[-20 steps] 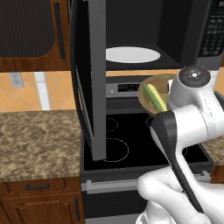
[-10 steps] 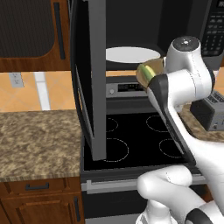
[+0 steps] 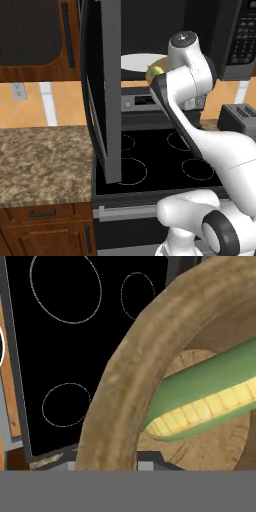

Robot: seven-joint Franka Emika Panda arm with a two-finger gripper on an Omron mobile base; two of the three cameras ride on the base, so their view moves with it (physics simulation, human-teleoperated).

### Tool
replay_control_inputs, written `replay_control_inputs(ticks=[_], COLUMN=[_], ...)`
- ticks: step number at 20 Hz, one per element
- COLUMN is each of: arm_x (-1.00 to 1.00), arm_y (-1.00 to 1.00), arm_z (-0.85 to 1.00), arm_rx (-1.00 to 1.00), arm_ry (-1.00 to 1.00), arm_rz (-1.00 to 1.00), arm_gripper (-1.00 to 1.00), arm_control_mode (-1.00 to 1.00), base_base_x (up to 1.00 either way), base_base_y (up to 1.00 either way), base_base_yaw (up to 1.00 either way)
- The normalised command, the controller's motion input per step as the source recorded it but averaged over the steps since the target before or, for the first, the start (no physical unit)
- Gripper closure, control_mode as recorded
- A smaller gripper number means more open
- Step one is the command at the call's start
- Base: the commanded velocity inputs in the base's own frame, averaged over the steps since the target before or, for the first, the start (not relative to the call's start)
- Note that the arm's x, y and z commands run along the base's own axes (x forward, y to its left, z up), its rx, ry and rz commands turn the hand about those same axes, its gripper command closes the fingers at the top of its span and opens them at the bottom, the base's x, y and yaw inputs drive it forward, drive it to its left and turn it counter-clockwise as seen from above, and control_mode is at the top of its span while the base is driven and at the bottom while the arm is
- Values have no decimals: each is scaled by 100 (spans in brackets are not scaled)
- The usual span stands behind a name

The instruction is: Pick the corn from the sink and place it in the bowl. Then pick the bowl and place it in the microwave. Then close the microwave door and press the start button.

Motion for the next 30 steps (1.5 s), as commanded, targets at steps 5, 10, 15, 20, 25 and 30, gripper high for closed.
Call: replay_control_inputs(ticks=[5, 10, 15, 20, 25, 30], arm_x=[75, 43, 1, -29, 55, 74], arm_y=[11, 8, 12, 10, 0, 0], arm_z=[49, 32, 2, 0, 0, 0], arm_rx=[-6, -17, -25, -20, 3, 14], arm_ry=[7, -7, -27, -33, -3, 0], arm_rz=[4, 9, 17, 7, 7, 8], arm_gripper=[100, 100, 100, 100, 100, 100], arm_control_mode=[-100, -100, -100, -100, -100, -100], base_base_x=[0, 0, 0, 0, 0, 0], base_base_y=[0, 0, 0, 0, 0, 0], base_base_yaw=[0, 0, 0, 0, 0, 0])
